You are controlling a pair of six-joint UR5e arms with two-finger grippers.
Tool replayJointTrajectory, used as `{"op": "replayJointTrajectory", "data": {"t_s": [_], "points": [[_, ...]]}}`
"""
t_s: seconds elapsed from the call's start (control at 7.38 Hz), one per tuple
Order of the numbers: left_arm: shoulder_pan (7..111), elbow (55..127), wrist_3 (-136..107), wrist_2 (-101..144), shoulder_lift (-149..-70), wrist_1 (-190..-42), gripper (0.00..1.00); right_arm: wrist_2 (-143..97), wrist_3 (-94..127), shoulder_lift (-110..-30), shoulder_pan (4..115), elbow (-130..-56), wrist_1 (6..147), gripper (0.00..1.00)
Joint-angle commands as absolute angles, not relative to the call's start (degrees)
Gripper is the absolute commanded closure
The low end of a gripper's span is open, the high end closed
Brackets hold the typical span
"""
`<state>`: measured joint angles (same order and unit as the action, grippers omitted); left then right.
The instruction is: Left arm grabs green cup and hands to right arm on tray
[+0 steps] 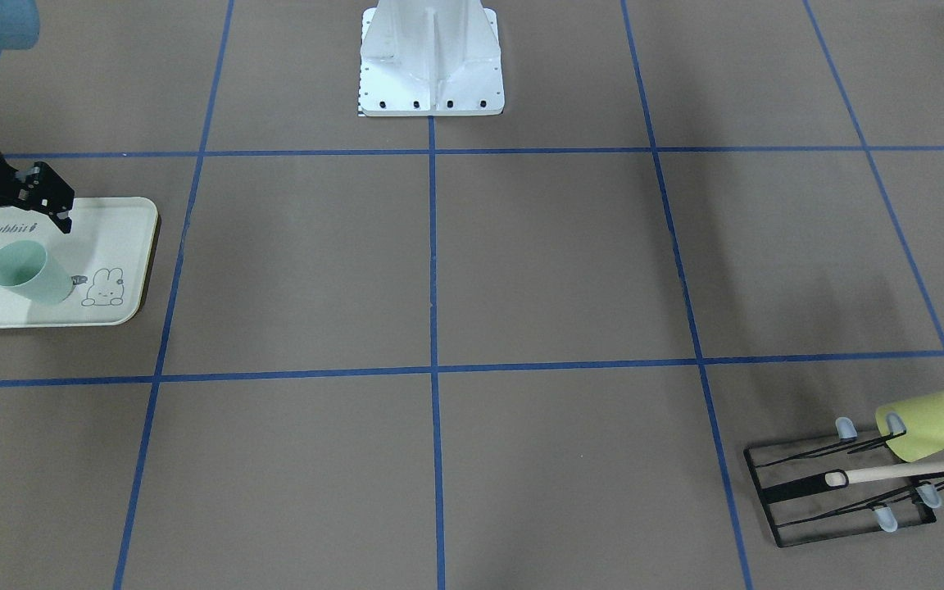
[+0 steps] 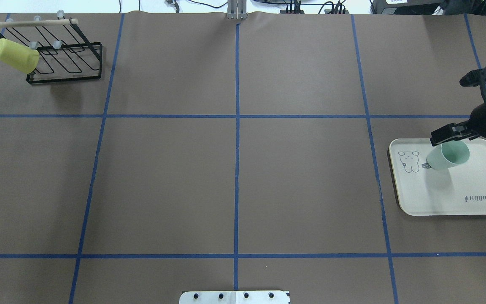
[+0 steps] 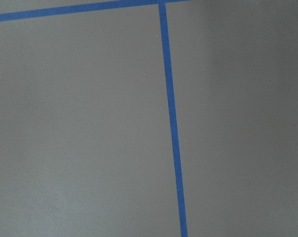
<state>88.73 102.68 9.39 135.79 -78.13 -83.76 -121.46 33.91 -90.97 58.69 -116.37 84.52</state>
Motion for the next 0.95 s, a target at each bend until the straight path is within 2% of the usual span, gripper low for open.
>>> {"op": "replayJointTrajectory", "data": {"t_s": [0.0, 0.14, 0.54, 0.81], "points": [[88.77, 102.66, 9.40, 135.79, -78.13, -83.76, 0.00, -124.01, 20.28, -88.42, 67.11, -115.50, 92.70, 0.01], [88.77, 102.66, 9.40, 135.79, -78.13, -83.76, 0.00, -124.10, 13.52, -89.20, 70.72, -114.97, 95.42, 0.01], [88.77, 102.83, 9.49, 135.79, -78.05, -83.85, 0.00, -125.77, -9.35, -96.65, 84.68, -106.20, 95.54, 0.00], [88.86, 102.92, 9.32, 135.79, -77.96, -83.85, 0.00, -124.90, -10.81, -102.28, 88.06, -105.47, 95.54, 0.00]]}}
